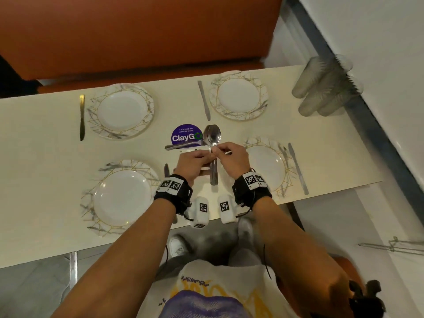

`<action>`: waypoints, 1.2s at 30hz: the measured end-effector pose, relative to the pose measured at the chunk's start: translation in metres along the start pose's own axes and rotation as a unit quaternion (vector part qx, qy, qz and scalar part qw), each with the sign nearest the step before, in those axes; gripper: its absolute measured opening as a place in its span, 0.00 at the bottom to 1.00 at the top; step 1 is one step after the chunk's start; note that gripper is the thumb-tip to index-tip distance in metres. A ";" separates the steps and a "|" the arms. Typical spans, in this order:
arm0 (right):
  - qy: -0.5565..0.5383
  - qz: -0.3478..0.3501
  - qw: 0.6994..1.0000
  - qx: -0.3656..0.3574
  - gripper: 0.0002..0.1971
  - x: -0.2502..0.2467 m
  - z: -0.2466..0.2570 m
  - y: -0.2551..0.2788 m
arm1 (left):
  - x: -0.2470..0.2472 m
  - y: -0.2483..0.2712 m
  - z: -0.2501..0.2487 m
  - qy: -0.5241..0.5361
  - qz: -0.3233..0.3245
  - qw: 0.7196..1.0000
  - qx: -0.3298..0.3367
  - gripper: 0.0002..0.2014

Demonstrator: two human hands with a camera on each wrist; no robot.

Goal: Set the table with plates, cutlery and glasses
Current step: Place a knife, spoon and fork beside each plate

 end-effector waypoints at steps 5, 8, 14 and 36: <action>-0.014 -0.020 0.998 0.055 0.08 -0.079 -0.072 -0.028 | 0.092 -0.021 0.026 0.000 0.022 0.999 -0.027 0.11; -0.005 -0.014 0.997 0.082 0.08 -0.127 -0.124 -0.045 | 0.138 -0.033 0.044 0.006 0.009 1.000 -0.024 0.07; 0.070 0.010 0.988 0.140 0.09 -0.195 -0.222 -0.063 | 0.185 -0.051 0.075 -0.014 -0.054 0.998 -0.007 0.10; 0.173 0.071 0.959 0.211 0.06 -0.203 -0.308 -0.063 | 0.198 -0.061 0.099 0.032 -0.139 0.990 -0.008 0.13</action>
Point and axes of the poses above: each hand's wrist, its own y-axis away from the middle knuckle, its own x-axis out of the palm, z = x × y, the point moved 10 cm from there along -y, towards the middle knuckle, and after that the axes turned 13 degrees about y, right-handed, at the moved point
